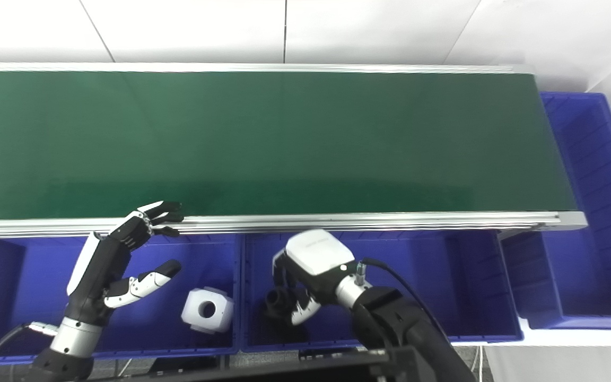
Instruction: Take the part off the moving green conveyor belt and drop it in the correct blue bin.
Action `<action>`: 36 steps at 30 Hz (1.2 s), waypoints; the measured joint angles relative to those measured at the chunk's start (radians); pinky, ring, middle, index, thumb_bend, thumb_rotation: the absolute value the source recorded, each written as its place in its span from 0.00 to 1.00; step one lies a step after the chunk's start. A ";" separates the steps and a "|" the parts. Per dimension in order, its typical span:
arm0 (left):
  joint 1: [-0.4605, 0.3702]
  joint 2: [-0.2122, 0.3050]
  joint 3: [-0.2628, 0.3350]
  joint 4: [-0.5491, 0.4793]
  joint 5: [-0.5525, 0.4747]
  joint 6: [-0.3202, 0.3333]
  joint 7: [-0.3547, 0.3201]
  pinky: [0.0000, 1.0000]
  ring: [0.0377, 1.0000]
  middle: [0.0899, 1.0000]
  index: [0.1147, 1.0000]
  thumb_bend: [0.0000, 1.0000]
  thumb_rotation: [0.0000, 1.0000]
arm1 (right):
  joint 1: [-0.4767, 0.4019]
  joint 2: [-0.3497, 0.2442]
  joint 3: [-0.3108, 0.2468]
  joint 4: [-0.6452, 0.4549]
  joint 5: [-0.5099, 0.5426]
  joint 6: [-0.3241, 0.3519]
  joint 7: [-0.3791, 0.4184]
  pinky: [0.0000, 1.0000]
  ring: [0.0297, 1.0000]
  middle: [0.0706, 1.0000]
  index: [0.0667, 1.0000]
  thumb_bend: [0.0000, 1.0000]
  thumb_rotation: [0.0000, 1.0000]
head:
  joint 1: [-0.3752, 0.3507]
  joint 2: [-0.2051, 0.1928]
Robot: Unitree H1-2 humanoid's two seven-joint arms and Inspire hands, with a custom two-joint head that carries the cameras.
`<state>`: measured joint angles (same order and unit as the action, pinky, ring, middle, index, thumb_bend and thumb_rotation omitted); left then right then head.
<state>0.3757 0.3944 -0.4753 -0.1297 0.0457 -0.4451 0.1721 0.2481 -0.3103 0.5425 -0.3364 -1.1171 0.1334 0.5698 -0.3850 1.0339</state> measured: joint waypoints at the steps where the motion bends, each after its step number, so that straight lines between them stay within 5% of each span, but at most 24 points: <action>1: 0.005 -0.003 0.008 -0.001 -0.002 0.000 -0.014 0.63 0.73 0.79 0.74 0.67 0.42 | 0.011 0.001 -0.011 -0.022 -0.001 0.001 0.002 0.97 0.94 0.92 0.85 0.65 0.81 | 0.002 0.003; 12: 0.052 -0.062 0.096 -0.031 -0.021 0.000 -0.134 0.63 0.73 0.79 0.74 0.65 0.41 | 0.165 0.053 -0.097 -0.222 0.058 0.001 -0.067 0.96 0.97 0.97 0.93 0.69 0.71 | 0.011 0.002; 18: 0.075 -0.082 0.139 -0.032 -0.043 0.000 -0.200 0.64 0.74 0.79 0.74 0.66 0.42 | 0.242 0.115 -0.139 -0.282 0.183 -0.001 -0.158 0.89 0.93 0.95 0.93 0.66 0.65 | 0.064 -0.012; 21: 0.086 -0.107 0.160 -0.032 -0.043 0.000 -0.228 0.64 0.73 0.78 0.74 0.66 0.42 | 0.288 0.137 -0.147 -0.305 0.290 -0.006 -0.201 0.85 0.91 0.93 0.92 0.64 0.54 | 0.087 -0.020; 25: 0.093 -0.131 0.165 -0.031 -0.040 0.000 -0.249 0.64 0.73 0.79 0.75 0.65 0.43 | 0.354 0.165 -0.158 -0.305 0.460 -0.009 -0.249 0.78 0.89 0.93 0.94 0.61 0.53 | 0.156 -0.037; 36: 0.107 -0.134 0.125 -0.031 0.013 0.000 -0.224 0.65 0.75 0.80 0.75 0.64 0.36 | 0.422 0.196 -0.160 -0.162 0.633 -0.130 -0.429 0.77 0.87 0.93 0.94 0.64 0.64 | 0.213 -0.090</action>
<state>0.4829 0.2605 -0.3501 -0.1605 0.0588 -0.4451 -0.0516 0.6701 -0.1145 0.3830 -0.4987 -0.4838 0.0034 0.1404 -0.1719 0.9435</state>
